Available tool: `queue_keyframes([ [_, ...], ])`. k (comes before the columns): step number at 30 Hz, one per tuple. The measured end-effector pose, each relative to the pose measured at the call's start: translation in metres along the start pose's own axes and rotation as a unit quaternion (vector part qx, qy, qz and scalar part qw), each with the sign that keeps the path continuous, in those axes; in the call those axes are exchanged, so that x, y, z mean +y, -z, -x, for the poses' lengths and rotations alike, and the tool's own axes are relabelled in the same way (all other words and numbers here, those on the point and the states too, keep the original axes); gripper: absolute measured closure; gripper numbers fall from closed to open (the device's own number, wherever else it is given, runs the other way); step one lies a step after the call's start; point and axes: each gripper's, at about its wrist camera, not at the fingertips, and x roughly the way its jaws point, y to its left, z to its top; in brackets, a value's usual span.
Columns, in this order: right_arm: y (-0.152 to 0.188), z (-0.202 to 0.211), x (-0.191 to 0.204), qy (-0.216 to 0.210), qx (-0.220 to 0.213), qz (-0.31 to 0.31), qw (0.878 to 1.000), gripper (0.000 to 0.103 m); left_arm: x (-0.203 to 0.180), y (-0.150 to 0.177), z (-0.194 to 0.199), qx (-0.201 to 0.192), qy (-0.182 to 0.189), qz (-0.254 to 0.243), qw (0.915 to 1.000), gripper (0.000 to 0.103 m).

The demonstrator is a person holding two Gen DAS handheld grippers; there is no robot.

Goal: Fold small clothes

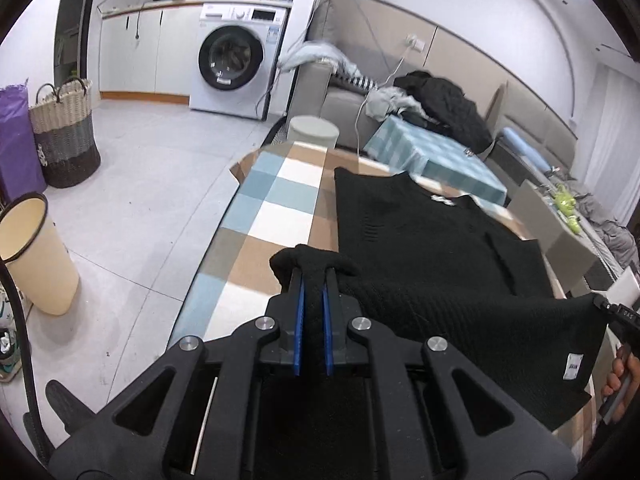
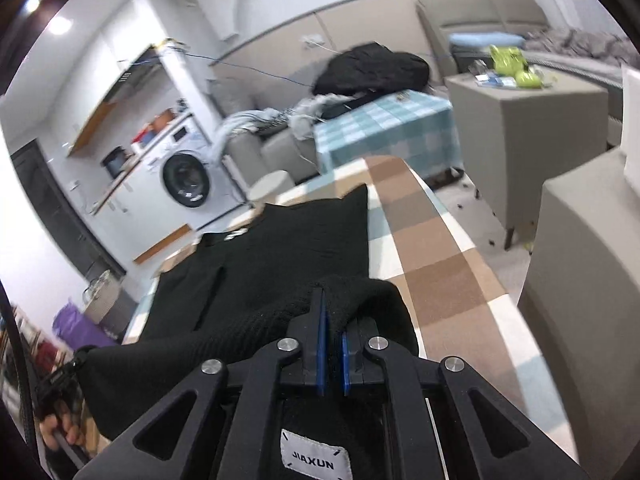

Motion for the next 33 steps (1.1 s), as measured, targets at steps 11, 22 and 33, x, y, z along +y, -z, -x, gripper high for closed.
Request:
queue_keyframes([
  [11,0.023,-0.027,-0.032,0.018,0.081,-0.012,0.996,0.048,0.016,0.010,-0.072,0.079,-0.006,0.015,0.9967,0.035],
  [22,0.025,-0.068,0.002,0.040,0.109,0.072,0.991,0.066,-0.023,0.021,-0.113,0.117,0.020,-0.034,0.9923,0.091],
  [33,0.037,-0.062,-0.003,0.037,0.136,0.084,0.986,0.078,-0.022,0.050,-0.082,0.130,0.022,-0.049,0.9900,0.092],
])
